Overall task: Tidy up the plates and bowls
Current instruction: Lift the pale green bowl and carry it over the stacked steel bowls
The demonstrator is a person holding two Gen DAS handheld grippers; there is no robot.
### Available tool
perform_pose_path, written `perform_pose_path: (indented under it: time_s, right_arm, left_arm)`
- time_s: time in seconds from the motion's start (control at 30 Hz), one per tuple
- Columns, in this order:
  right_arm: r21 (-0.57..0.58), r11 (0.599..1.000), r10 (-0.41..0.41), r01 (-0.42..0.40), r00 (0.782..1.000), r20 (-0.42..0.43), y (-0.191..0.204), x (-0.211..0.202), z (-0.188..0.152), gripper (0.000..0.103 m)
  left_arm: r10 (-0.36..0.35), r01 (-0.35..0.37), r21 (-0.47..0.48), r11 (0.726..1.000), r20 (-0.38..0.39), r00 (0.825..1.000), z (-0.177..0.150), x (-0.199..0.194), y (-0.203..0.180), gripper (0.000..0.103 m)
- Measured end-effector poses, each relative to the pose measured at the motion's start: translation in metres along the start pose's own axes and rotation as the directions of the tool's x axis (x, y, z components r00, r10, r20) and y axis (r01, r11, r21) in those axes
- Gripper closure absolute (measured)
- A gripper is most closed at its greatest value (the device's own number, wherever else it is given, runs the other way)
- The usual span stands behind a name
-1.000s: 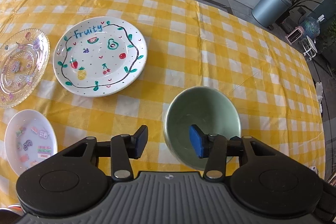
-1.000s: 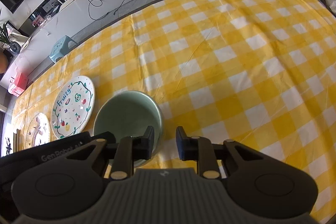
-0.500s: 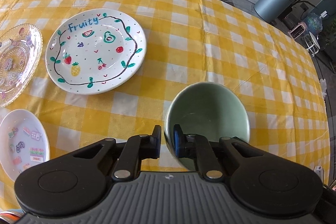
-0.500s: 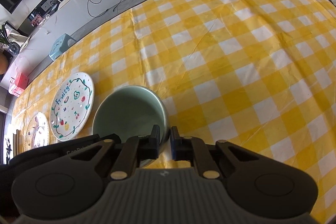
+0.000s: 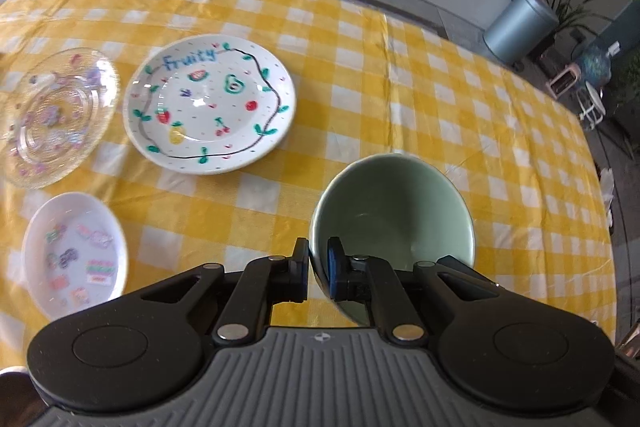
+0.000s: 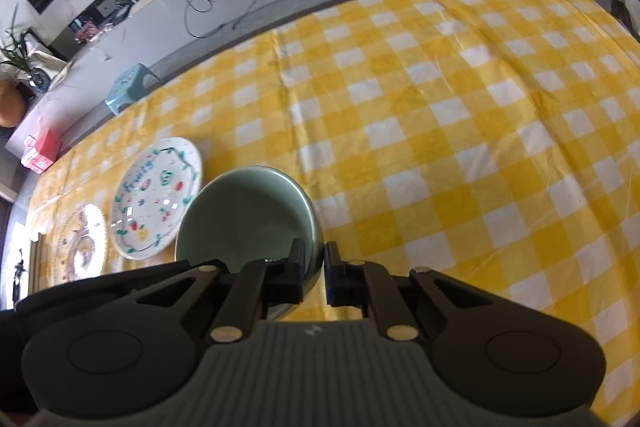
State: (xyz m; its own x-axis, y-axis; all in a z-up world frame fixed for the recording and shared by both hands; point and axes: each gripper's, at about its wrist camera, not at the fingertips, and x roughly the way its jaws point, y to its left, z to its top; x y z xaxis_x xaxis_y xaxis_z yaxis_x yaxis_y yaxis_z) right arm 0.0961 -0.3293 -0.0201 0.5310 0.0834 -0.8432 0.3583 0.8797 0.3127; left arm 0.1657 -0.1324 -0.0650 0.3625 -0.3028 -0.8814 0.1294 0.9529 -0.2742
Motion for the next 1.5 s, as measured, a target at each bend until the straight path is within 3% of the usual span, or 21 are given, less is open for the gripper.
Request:
perform_pose_path:
  time_s: [0.2,0.4,0.53,0.83,0.97,1.1,1.5]
  right_arm:
    - [-0.057,0.995,0.084,-0.082,0.996,0.036,0.017,-0.034,-0.022,0.096]
    - [-0.101,0.984,0.156,-0.149,0.985,0.071,0.038,-0.075,-0.049,0.096]
    - [-0.119,0.975,0.192,-0.185,0.980,0.047,0.050,-0.092,-0.068,0.096]
    - [-0.174,0.953,0.246,-0.248,0.969,-0.034,0.087,-0.110,-0.105,0.096]
    - [-0.188,0.947,0.251,-0.262,0.965,-0.079,0.099,-0.107,-0.119,0.096]
    - [-0.223,0.948,0.210,-0.226,0.973,-0.091,0.109,-0.102,-0.129,0.097]
    - [-0.264,0.953,0.119,-0.147,0.986,-0.119,0.113,-0.078,-0.136,0.098]
  left_arm:
    - [0.027,-0.026,-0.012,1.000,0.081,0.996,-0.019,-0.052,0.012,0.093]
    - [0.010,-0.003,-0.059,0.998,0.126,0.992,-0.037,-0.102,0.037,0.093]
    - [0.027,-0.017,-0.063,0.998,0.149,0.989,-0.054,-0.126,0.054,0.093]
    - [0.036,-0.010,-0.165,0.986,0.157,0.987,-0.087,-0.163,0.105,0.093]
    - [0.034,-0.006,-0.196,0.981,0.142,0.989,-0.096,-0.165,0.125,0.092]
    - [0.006,0.019,-0.234,0.972,0.102,0.995,-0.104,-0.153,0.142,0.092]
    - [0.018,-0.010,-0.167,0.986,0.043,0.999,-0.109,-0.129,0.143,0.091]
